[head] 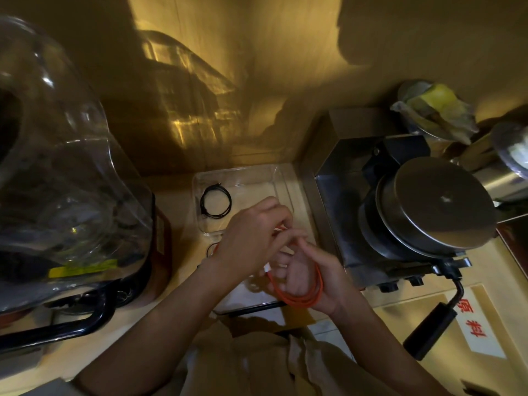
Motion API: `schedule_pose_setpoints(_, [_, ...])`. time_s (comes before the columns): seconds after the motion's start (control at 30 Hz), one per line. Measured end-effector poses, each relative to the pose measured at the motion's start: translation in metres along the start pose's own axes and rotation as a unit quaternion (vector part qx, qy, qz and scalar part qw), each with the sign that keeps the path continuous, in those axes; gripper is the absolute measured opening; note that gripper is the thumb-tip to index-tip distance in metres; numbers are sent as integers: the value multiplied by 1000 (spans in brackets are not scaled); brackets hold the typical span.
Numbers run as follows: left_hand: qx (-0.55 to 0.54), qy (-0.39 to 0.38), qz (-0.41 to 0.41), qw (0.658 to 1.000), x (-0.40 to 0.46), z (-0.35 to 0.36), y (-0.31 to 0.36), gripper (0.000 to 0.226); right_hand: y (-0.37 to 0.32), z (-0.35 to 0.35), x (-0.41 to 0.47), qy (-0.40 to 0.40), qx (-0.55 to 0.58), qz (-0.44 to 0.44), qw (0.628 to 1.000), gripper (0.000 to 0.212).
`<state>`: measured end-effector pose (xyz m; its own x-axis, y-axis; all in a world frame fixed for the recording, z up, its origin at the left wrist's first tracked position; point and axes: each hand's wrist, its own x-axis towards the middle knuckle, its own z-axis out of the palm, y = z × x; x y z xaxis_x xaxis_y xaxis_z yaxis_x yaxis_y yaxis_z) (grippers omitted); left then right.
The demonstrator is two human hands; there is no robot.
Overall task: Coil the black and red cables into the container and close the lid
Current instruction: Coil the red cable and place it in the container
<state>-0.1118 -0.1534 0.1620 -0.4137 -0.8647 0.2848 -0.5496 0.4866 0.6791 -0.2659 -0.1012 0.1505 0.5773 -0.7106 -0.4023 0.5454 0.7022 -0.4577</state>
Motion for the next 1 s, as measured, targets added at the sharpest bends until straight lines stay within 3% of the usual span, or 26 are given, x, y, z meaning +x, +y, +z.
schedule_pose_setpoints(0.2, [-26,-25,-73,997,-6,-5,-22,36,-6,-6,-2,35,21,-21,999,67])
schedule_pose_setpoints(0.37, [-90,-40,-124,987,-23,-4,-37,27,-14,-14,-4,23,53,-87,995,35])
schedule_pose_setpoints(0.47, [-127,-40,-151,980,-41,-1,-47,14,-16,-18,-3,34,62,-113,991,29])
schedule_pose_setpoints(0.77, [-140,-8,-233,962,-85,3,-70,9,-17,-26,-4,83,61,-144,984,42])
schedule_pose_setpoints(1.0, [-123,25,-196,973,-85,-8,-65,19,-21,-29,-2,94,53,-129,986,46])
